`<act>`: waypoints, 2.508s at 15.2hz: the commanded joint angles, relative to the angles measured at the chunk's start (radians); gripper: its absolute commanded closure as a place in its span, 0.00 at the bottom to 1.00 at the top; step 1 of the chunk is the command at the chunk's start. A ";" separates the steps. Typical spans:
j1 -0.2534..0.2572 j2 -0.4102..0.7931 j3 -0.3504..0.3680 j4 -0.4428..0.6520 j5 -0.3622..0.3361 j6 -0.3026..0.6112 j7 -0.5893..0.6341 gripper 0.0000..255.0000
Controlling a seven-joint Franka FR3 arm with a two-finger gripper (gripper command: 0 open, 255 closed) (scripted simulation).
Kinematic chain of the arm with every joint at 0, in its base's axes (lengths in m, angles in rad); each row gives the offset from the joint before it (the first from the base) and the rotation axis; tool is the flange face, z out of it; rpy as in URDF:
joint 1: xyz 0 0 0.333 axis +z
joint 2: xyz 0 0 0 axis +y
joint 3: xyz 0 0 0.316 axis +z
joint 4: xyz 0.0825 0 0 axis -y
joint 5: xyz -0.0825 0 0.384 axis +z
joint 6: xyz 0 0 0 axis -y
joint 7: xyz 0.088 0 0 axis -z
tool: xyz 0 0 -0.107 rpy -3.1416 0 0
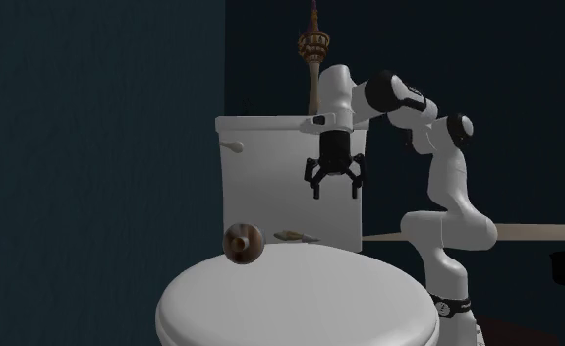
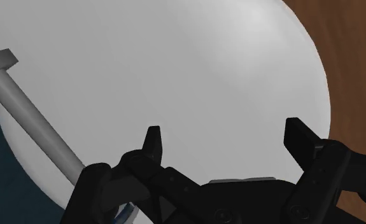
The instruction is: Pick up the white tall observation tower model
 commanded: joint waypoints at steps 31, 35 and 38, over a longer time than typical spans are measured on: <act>-0.051 0.830 -0.293 0.594 0.426 -0.050 -0.880 1.00; -0.051 0.830 -0.293 0.594 0.426 -0.049 -0.880 1.00; -0.056 0.829 -0.295 0.633 0.424 -0.088 -0.873 1.00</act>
